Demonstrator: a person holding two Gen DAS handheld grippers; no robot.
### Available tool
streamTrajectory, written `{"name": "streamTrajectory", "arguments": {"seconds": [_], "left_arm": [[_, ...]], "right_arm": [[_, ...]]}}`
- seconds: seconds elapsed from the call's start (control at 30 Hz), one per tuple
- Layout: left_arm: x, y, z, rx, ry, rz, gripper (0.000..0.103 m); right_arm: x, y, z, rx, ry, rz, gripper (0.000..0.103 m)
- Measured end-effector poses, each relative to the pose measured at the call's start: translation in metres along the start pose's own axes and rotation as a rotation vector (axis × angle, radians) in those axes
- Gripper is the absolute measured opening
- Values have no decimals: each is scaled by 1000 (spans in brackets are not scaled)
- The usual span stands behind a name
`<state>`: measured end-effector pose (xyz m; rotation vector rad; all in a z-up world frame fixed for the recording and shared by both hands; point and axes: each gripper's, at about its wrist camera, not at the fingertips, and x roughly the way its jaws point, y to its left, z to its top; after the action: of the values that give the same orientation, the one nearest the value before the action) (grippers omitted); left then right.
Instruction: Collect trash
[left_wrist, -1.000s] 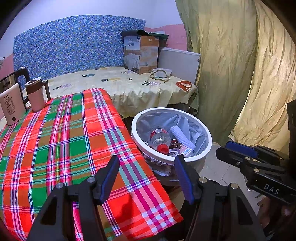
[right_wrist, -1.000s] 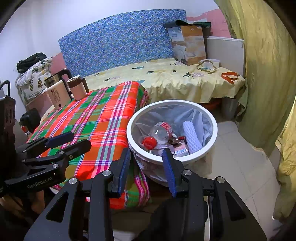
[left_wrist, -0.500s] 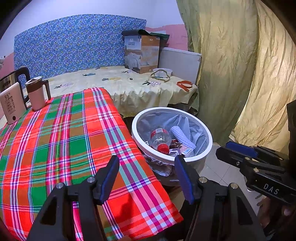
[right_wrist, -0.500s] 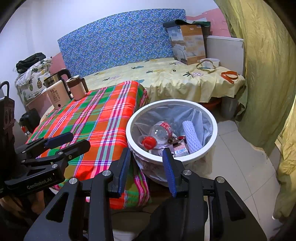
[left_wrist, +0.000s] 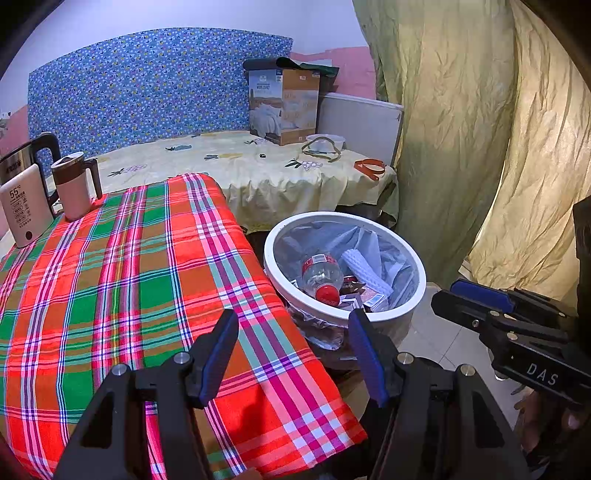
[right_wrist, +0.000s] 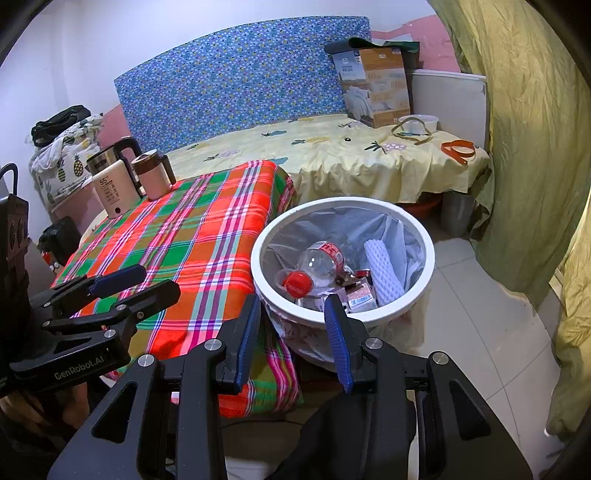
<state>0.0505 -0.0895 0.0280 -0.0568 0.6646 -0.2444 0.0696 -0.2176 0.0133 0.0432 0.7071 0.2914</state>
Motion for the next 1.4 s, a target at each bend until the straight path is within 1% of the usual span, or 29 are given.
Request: {"name": "streamTrajectory", "arguments": {"seconds": [1.4], "left_arm": [[0,1,-5,10,7,16,64]], "right_arm": [[2,0,-2,8,7,-3,39]]}}
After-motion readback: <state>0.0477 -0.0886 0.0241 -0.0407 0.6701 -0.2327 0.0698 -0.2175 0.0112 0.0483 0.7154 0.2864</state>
